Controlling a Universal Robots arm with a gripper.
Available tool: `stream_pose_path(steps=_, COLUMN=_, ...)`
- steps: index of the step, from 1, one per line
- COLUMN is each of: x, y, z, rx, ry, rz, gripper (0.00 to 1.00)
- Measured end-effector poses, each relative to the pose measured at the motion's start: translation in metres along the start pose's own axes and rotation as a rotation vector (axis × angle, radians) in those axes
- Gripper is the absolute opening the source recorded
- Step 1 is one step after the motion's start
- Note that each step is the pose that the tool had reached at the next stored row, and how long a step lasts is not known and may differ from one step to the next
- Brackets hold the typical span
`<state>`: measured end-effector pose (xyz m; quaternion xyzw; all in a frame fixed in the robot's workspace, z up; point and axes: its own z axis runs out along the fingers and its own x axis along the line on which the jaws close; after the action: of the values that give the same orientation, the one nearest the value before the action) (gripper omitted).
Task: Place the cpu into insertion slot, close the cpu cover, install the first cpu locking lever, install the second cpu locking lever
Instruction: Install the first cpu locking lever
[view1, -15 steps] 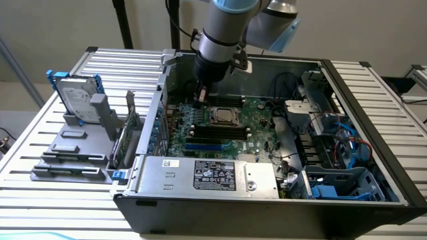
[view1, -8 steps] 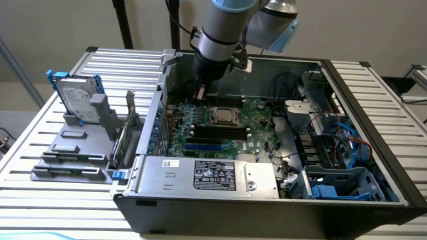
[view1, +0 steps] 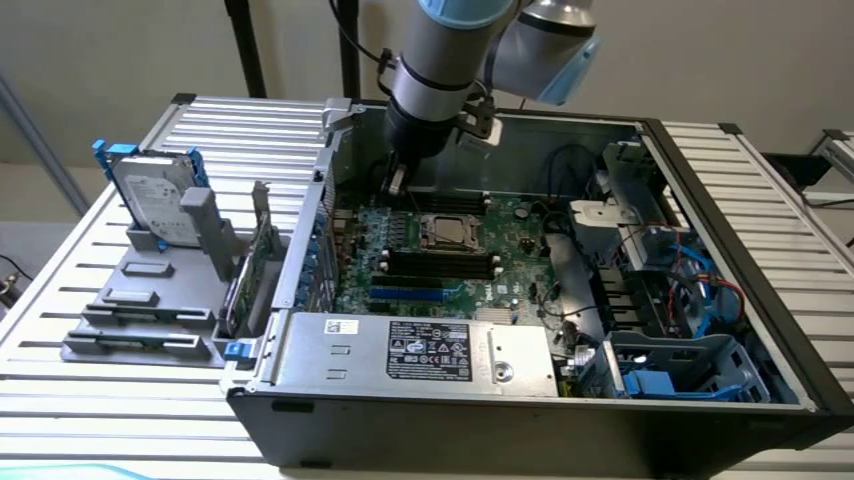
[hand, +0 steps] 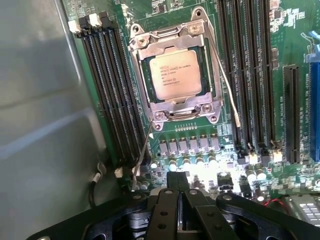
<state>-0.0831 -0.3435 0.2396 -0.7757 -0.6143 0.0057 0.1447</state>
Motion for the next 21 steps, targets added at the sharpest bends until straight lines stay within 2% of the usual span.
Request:
stream_pose_path(steps=6, x=-0.0005, y=-0.0025, z=-0.0002, rx=0.011, ry=0.0459, rz=0.028, gripper=0.11)
stream_pose_path(steps=10, x=-0.0007, y=-0.0043, z=-0.0008, rx=0.0151, ry=0.0765, rz=0.051, gripper=0.11)
stream_pose_path(steps=14, x=-0.0009, y=-0.0052, z=-0.0008, rx=0.0134, ry=0.0995, rz=0.086, gripper=0.11)
stream_pose_path(steps=21, x=-0.0011, y=-0.0058, z=-0.0007, rx=0.0006, ry=0.1329, rz=0.165, gripper=0.11)
